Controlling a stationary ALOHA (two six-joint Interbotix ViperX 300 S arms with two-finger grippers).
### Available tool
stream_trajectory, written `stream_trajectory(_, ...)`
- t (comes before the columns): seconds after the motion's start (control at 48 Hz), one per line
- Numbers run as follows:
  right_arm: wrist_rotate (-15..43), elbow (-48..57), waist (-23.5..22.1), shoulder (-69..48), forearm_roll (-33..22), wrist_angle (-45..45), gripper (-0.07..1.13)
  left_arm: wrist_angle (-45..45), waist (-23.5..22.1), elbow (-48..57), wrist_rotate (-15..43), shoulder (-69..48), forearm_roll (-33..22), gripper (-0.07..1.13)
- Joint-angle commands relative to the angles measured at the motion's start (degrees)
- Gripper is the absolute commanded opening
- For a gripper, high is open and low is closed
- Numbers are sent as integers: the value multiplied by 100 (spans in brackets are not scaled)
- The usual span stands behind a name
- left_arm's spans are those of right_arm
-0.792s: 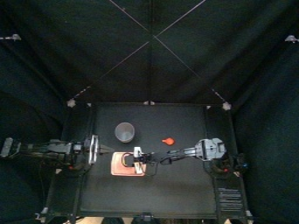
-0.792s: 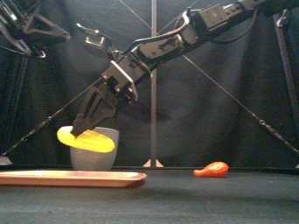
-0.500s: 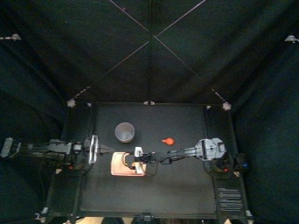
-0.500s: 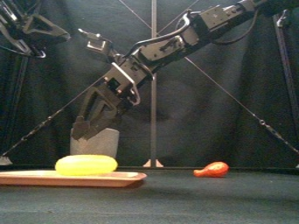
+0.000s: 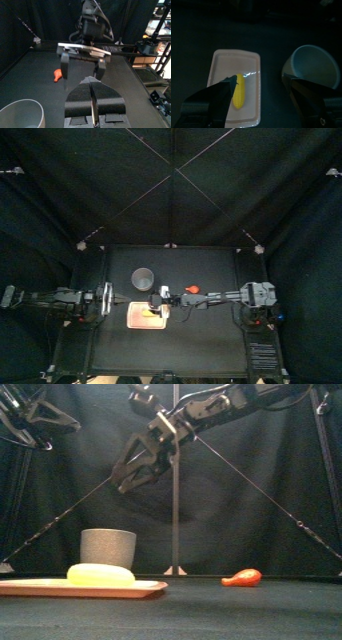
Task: Pick the corn then place it on the pink plate
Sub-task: Drop corn on the pink plate and return to neutral
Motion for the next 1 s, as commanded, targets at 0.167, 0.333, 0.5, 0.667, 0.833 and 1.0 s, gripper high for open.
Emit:
stream_trajectory(0.167,18,861,44,-1468,18,-176,105,-18,105,-158,9,-70,18,-3)
stream_trajectory(0.333,26,1793,44,-2443,211,-1090,105,-18,220,-167,9,-158,18,-3)
stream_trajectory(0.5,18,2900,53,-3709,378,-2188,105,-18,255,-211,18,-185,26,-3)
stream_trajectory(0.667,26,3823,220,-4939,633,-2725,105,-18,264,-255,26,-193,62,-3)
stream_trajectory(0.833,26,4280,457,-5634,949,-2725,105,-26,290,-299,26,-202,149,-3)
stream_trajectory(1.0,18,4588,659,-6038,1055,-2733,105,-26,308,-352,18,-202,158,-3)
